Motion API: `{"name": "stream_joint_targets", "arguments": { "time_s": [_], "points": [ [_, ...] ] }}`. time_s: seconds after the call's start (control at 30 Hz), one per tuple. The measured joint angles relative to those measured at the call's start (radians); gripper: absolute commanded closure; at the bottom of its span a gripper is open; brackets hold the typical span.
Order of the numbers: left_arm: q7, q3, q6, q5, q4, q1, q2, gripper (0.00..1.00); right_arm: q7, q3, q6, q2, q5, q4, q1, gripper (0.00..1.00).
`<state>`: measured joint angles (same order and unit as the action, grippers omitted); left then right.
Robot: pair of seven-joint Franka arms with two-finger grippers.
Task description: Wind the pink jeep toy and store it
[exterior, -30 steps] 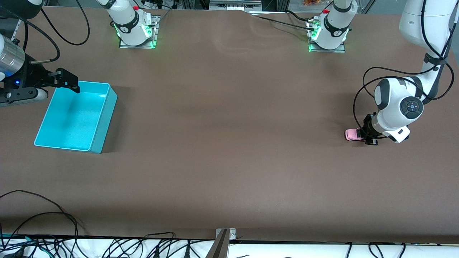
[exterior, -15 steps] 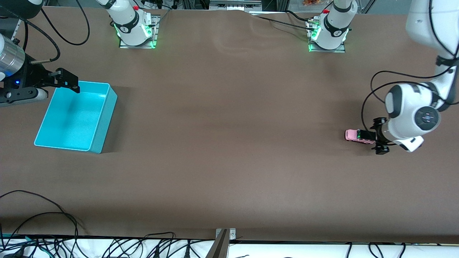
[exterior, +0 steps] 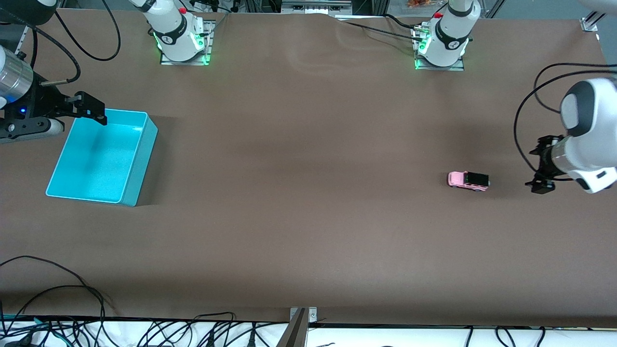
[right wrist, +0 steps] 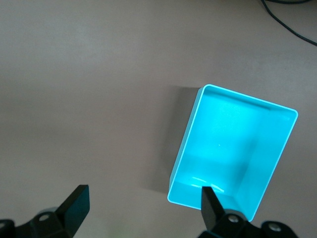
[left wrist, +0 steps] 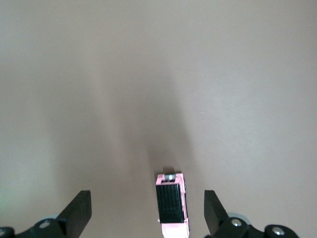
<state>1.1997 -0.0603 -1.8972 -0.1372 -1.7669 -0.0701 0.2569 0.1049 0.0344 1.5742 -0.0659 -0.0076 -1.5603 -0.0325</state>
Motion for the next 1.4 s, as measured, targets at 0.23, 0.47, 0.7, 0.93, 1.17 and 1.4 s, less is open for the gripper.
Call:
{"name": "stream_joint_targets", "arguments": {
  "time_s": [0.23, 0.47, 0.7, 0.93, 1.17, 1.4],
  "points": [
    [-0.212, 0.022, 0.060, 0.000, 0.122, 0.003, -0.004, 0.00, 0.000, 0.000, 0.000, 0.000, 0.000, 0.000, 0.000, 0.00],
    [-0.483, 0.026, 0.062, 0.000, 0.212, 0.004, -0.004, 0.00, 0.000, 0.000, 0.000, -0.001, 0.000, 0.000, 0.000, 0.00],
    [-0.790, 0.027, 0.065, 0.002, 0.282, 0.004, -0.004, 0.00, 0.000, 0.000, 0.000, -0.003, 0.000, 0.000, 0.000, 0.00],
    [-1.106, 0.027, 0.072, 0.061, 0.330, 0.003, -0.004, 0.00, 0.000, 0.000, 0.000, -0.003, 0.000, 0.000, 0.001, 0.00],
    [-1.266, 0.034, 0.098, 0.147, 0.353, 0.003, -0.009, 0.00, 0.000, 0.000, 0.000, -0.003, 0.000, 0.000, 0.001, 0.00],
    [-1.288, 0.077, 0.160, 0.165, 0.354, 0.003, -0.051, 0.00, 0.000, -0.001, 0.000, -0.003, 0.000, 0.000, 0.002, 0.00]
  ]
}}
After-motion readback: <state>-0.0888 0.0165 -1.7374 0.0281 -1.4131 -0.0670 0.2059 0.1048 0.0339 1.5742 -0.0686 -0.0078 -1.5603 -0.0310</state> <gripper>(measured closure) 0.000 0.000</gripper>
